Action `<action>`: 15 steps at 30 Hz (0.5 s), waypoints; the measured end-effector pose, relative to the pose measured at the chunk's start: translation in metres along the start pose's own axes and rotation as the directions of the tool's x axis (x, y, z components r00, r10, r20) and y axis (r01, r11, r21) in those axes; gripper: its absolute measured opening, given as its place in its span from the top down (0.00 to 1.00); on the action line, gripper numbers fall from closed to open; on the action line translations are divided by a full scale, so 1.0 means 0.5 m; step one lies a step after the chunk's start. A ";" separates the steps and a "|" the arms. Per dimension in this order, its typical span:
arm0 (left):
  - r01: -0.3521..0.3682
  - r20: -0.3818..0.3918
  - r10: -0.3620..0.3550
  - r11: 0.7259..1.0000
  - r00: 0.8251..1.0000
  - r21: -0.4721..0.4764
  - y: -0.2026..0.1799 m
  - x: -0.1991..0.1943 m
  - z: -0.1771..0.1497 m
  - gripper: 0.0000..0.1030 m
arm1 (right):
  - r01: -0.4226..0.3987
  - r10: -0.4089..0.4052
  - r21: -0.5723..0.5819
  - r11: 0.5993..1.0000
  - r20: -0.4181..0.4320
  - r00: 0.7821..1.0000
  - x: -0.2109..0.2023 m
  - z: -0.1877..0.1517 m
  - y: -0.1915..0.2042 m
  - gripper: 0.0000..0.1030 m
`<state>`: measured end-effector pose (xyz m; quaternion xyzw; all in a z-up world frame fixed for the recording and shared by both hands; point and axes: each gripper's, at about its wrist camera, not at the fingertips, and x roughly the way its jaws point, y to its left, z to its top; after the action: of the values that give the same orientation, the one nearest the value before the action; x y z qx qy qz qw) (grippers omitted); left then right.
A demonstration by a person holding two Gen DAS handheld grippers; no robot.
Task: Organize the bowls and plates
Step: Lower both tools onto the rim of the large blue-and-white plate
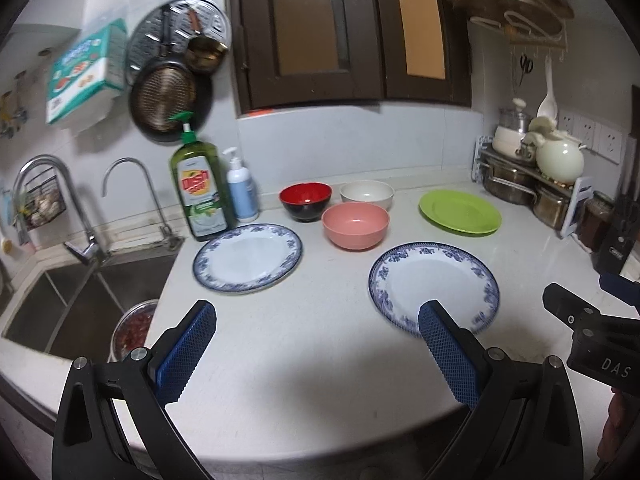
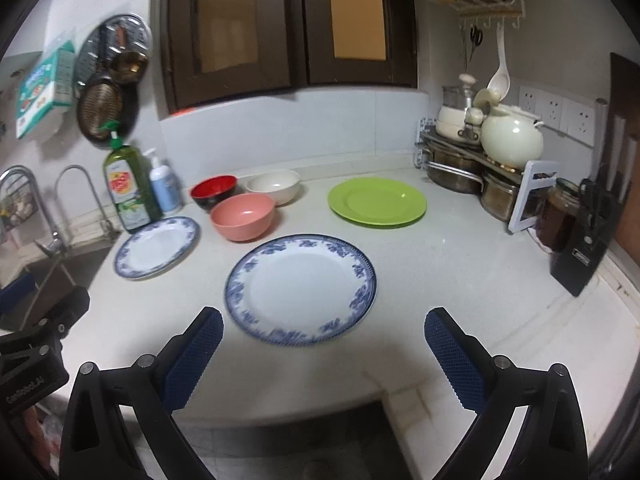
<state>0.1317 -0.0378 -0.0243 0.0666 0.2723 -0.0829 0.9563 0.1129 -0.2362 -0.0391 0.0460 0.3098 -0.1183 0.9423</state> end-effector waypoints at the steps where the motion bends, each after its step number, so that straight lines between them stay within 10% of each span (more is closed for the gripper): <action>1: 0.002 -0.009 -0.002 1.000 1.000 0.004 -0.007 0.027 0.010 0.00 | 0.005 -0.005 0.002 1.000 -0.008 1.000 0.018 0.009 -0.004 0.01; 15: 0.033 -0.254 -0.031 0.999 0.967 0.006 -0.092 0.318 0.048 0.04 | 0.034 -0.028 0.023 0.999 -0.237 0.971 0.303 0.062 -0.067 0.07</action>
<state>0.2684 -0.1064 -0.0924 0.0770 0.3929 -0.0904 0.9119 0.2405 -0.3033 -0.1045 0.0676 0.4187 -0.1308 0.8961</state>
